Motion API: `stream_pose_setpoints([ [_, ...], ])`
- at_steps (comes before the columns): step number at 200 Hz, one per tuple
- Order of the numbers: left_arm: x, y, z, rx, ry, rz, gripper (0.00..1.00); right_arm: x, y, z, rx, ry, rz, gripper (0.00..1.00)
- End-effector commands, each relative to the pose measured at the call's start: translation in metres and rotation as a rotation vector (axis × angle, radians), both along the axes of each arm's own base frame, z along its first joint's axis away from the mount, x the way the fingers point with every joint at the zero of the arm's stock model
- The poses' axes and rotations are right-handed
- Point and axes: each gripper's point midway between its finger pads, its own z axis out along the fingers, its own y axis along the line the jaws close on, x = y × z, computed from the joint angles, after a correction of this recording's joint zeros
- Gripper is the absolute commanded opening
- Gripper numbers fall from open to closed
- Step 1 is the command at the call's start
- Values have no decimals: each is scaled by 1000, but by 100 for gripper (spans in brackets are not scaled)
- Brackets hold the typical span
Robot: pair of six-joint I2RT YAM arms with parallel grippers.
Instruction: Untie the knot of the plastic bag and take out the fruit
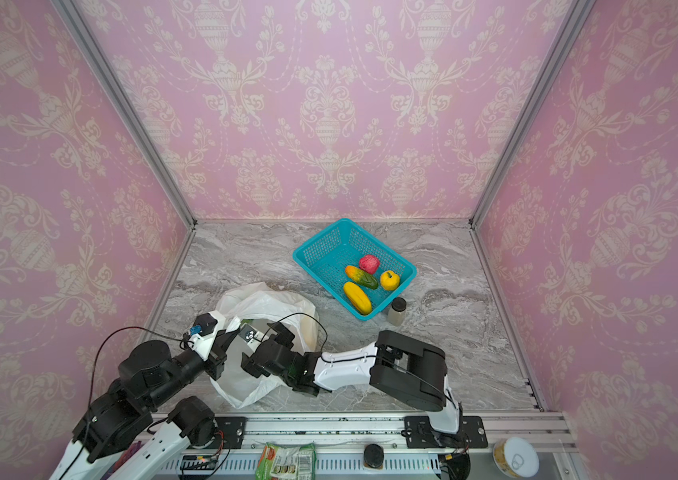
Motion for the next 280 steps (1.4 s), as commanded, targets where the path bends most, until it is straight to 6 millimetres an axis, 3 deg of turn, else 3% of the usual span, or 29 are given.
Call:
stream_pose_setpoints([
  [1,-1,2,1,7,-4,4,0,13,-3,3,94,20,-77,93],
  [62,-2,5,8,0,-31,14,0,-13,12,-13,156,18,61,79],
  [90,7,17,30,21,-97,90,0,-16,14,-18,126,-15,68,74],
  [94,6,18,44,8,-118,91,0,-16,15,-18,126,-13,66,74],
  [113,3,10,63,-15,-132,44,0,-15,22,-21,117,3,69,71],
  [135,1,-1,68,-53,-131,-10,0,-11,28,-28,98,31,46,71],
  [158,-8,-3,70,-97,-161,-46,0,-3,31,-44,51,56,-3,71],
  [162,-10,-2,70,-102,-172,-45,0,2,39,-35,72,54,-12,71],
  [199,-22,14,71,-123,-240,-6,0,28,43,-43,58,119,-97,76],
  [209,-19,14,55,-95,-210,2,0,37,42,-41,67,129,-126,78],
  [261,-17,21,37,-62,-166,41,0,91,22,-23,147,164,-307,95],
  [280,-15,20,34,-59,-148,45,0,100,24,-17,196,204,-312,99],
])
